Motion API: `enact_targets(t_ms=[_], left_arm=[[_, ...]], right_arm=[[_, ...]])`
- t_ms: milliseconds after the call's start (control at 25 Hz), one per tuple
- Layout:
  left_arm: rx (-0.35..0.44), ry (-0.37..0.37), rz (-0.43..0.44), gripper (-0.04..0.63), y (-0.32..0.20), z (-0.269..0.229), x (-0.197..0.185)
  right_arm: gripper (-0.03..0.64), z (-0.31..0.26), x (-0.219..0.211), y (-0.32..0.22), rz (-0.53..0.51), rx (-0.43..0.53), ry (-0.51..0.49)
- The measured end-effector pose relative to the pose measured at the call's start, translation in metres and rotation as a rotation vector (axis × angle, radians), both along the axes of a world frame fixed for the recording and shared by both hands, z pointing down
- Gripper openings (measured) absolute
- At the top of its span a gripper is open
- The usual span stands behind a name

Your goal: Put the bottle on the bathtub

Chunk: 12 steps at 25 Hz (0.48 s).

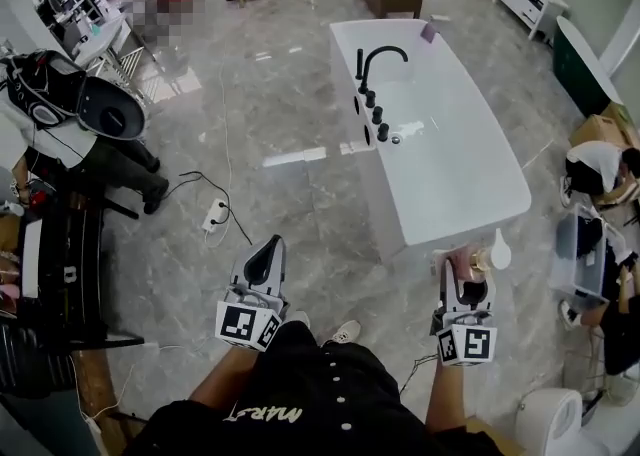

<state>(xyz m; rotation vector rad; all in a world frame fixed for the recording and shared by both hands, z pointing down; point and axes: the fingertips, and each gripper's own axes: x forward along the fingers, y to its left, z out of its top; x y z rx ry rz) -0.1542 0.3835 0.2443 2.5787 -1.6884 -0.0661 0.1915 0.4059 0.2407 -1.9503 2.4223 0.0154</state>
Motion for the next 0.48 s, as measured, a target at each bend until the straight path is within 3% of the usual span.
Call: enact_targets(t_ms=[240, 480], left_arm=[[-0.001, 0.007, -0.008, 0.009, -0.022, 0.006, -0.01], [0.008, 0.03, 0.017, 0.009, -0.08, 0.011, -0.01]], right_arm=[[0.222, 0.006, -0.009, -0.027, -0.017, -0.003, 0.0], [0.222, 0.008, -0.014, -0.072, -0.012, -0.01, 0.003]])
